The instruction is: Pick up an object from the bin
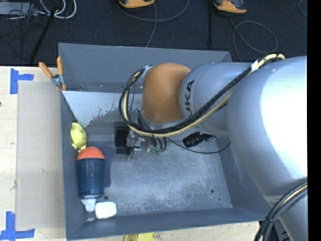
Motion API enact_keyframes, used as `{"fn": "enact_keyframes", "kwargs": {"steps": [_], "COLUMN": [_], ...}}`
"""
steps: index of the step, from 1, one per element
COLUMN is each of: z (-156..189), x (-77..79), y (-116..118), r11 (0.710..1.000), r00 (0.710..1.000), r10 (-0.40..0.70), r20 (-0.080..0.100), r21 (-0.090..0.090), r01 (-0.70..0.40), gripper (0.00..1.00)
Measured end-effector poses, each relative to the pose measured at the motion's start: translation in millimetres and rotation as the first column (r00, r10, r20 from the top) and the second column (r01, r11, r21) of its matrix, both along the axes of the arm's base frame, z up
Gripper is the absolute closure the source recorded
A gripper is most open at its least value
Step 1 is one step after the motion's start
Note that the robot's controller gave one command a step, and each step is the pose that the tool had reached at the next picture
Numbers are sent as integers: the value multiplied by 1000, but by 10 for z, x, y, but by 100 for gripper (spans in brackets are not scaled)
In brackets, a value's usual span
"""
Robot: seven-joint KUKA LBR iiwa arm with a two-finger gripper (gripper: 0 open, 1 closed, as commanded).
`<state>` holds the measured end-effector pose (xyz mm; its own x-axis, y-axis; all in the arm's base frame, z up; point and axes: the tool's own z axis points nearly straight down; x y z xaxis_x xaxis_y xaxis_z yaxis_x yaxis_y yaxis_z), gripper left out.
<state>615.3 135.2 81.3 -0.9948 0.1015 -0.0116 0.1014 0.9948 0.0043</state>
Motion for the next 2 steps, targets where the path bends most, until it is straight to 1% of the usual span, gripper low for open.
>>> {"fn": "enact_keyframes", "kwargs": {"steps": [1, 2], "z": [417, 2288], "x": [-166, -24], "y": [-53, -6], "r11": [1000, 999], "r00": [1000, 999], "r10": [11, 50], "r20": [-20, -4], "r21": [-5, -3], "r01": [-11, -51], "gripper": [100, 100]}}
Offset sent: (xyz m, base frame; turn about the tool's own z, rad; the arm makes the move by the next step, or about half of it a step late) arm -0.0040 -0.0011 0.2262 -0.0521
